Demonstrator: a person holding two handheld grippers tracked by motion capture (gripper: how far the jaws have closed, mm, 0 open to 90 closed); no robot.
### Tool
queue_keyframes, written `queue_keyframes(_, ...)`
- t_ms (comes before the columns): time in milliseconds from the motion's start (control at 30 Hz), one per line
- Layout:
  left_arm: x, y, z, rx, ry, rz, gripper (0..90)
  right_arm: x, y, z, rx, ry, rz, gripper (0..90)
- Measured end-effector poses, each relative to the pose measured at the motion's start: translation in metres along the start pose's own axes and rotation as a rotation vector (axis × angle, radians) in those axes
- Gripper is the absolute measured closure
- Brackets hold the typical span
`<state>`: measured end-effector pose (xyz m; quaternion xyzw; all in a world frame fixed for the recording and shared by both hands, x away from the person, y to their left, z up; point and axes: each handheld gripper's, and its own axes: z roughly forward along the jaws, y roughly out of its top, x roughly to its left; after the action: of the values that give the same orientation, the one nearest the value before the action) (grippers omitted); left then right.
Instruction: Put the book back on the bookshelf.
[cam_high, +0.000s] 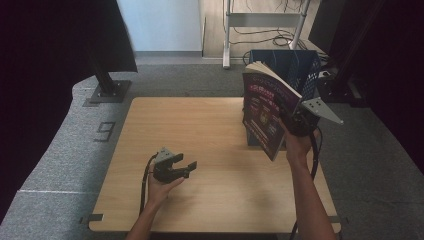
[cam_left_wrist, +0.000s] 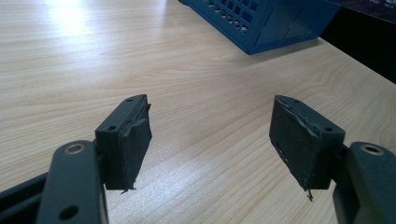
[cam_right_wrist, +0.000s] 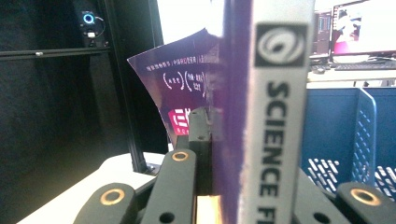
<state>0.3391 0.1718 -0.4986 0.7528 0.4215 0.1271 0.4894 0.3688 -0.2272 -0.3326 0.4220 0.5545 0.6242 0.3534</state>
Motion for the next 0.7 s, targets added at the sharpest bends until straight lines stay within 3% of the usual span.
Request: queue_keyframes(700, 0.001, 0.000, -0.002, -0.003, -0.001, -0.005, 29.3, -0.018, 0.005, 0.006, -0.007, -0.065, -0.005, 81.7)
